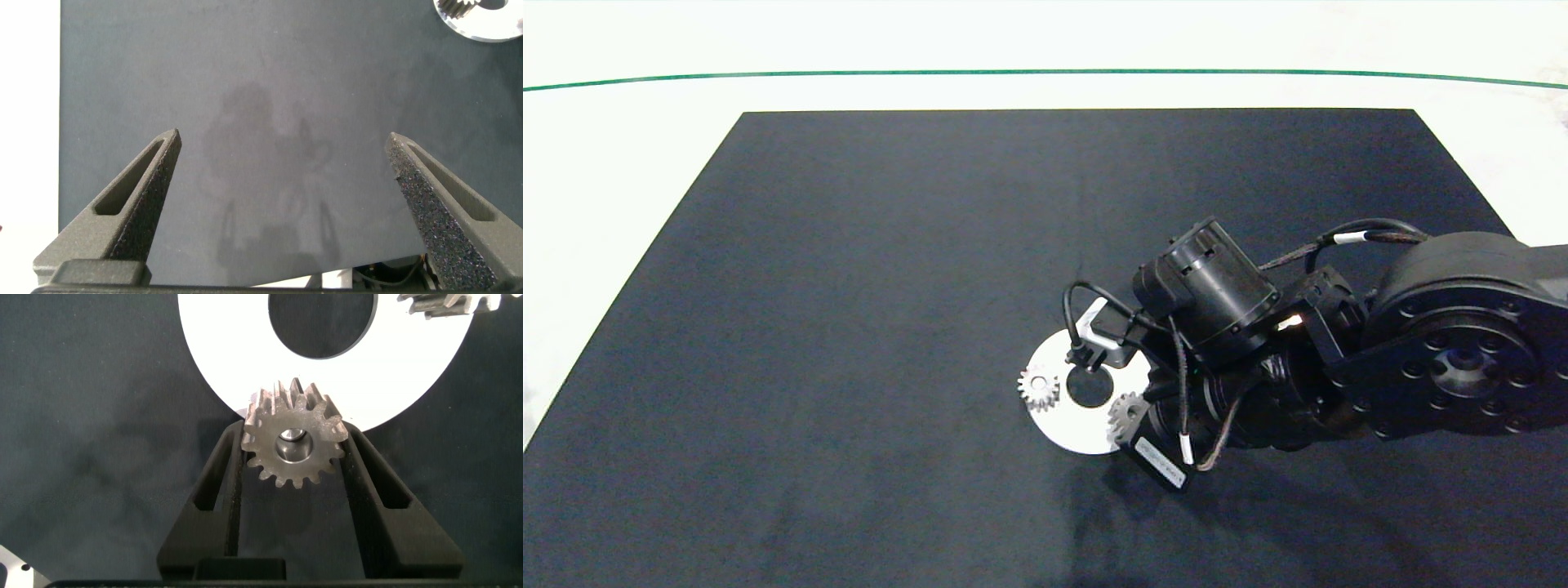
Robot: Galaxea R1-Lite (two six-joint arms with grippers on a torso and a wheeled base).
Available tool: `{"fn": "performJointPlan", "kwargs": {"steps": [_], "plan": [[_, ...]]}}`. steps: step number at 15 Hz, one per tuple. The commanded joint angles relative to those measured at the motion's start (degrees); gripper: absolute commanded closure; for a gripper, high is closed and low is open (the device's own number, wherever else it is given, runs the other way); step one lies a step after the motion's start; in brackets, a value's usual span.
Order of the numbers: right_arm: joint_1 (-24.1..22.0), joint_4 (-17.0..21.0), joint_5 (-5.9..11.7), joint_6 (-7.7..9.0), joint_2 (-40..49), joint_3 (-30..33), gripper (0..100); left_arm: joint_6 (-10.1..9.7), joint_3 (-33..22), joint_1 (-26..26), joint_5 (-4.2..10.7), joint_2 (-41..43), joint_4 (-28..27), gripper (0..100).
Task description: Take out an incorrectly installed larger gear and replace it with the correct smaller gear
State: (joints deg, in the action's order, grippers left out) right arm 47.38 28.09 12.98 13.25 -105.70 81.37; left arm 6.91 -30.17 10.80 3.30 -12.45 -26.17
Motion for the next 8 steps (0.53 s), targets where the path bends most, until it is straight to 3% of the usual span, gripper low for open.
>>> {"fn": "performJointPlan", "kwargs": {"steps": [1,5,6,8], "plan": [[-0.01,0.13,0.11,0.11,-0.64,-0.07,81,0.03,0.11,0.01,0.04,0.32,-0.19,0],[-0.01,0.13,0.11,0.11,-0.82,-0.25,81,-0.06,0.2,0.01,0.04,0.41,-0.19,0],[-0.01,0.13,0.11,0.02,-0.99,-0.25,0,-0.06,0.2,0.01,0.04,0.41,-0.19,0],[0.08,0.13,0.11,0.02,-0.91,-0.16,0,-0.06,0.2,0.01,0.04,0.41,-0.19,0]]}}
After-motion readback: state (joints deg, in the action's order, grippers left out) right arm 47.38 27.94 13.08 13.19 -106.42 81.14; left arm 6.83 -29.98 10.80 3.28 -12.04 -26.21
